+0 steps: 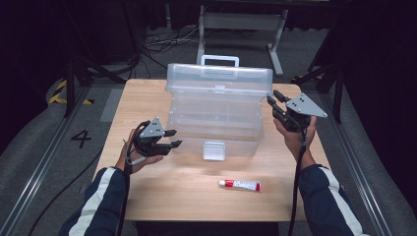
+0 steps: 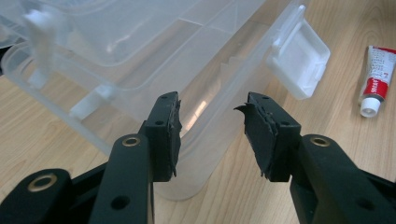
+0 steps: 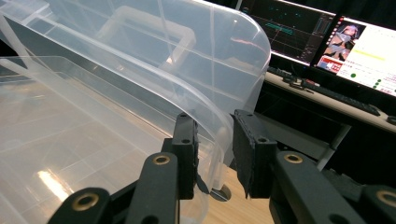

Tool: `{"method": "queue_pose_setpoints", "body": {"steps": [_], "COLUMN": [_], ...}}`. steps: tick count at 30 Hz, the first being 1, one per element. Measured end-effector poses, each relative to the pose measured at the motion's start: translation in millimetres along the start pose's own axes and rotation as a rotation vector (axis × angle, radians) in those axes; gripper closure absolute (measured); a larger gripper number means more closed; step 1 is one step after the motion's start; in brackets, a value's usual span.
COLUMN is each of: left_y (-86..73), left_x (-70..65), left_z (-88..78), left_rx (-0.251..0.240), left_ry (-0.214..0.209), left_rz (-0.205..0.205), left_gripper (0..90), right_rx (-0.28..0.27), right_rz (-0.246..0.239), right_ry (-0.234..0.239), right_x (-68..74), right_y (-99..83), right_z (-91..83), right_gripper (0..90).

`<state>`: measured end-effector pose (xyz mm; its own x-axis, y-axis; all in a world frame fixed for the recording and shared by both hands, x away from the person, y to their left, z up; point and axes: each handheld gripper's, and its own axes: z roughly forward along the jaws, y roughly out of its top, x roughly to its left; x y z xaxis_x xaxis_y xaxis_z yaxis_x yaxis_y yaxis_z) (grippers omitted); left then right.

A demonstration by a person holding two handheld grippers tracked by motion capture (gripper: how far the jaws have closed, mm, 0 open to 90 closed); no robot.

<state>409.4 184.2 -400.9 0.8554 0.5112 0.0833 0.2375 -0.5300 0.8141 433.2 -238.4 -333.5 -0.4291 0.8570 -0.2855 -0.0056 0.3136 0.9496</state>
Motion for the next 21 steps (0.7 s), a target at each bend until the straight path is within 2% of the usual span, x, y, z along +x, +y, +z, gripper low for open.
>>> {"method": "queue_pose_setpoints", "body": {"steps": [7,11,17,21], "left_y": [2.6,3.2,4.0,3.7], "left_x": [2.9,4.1,5.9,6.2], "left_z": [7.6,10.6,16.0,16.4], "left_rx": [0.019,0.025,0.032,0.030], "left_ry": [-0.013,-0.018,-0.020,-0.023], "left_rz": [0.002,0.000,0.000,-0.002], "left_gripper": [56.8,58.2,59.9,59.8], "right_rx": [0.007,0.016,0.013,0.015], "right_rz": [0.007,0.015,0.031,0.043], "right_ry": [-0.048,-0.083,-0.093,-0.086], "right_x": [-1.3,-2.1,-8.0,-10.4], "right_y": [8.8,12.7,16.4,16.7], "right_z": [8.1,11.3,19.1,22.0], "right_gripper": [73.5,80.8,84.0,82.8]}}
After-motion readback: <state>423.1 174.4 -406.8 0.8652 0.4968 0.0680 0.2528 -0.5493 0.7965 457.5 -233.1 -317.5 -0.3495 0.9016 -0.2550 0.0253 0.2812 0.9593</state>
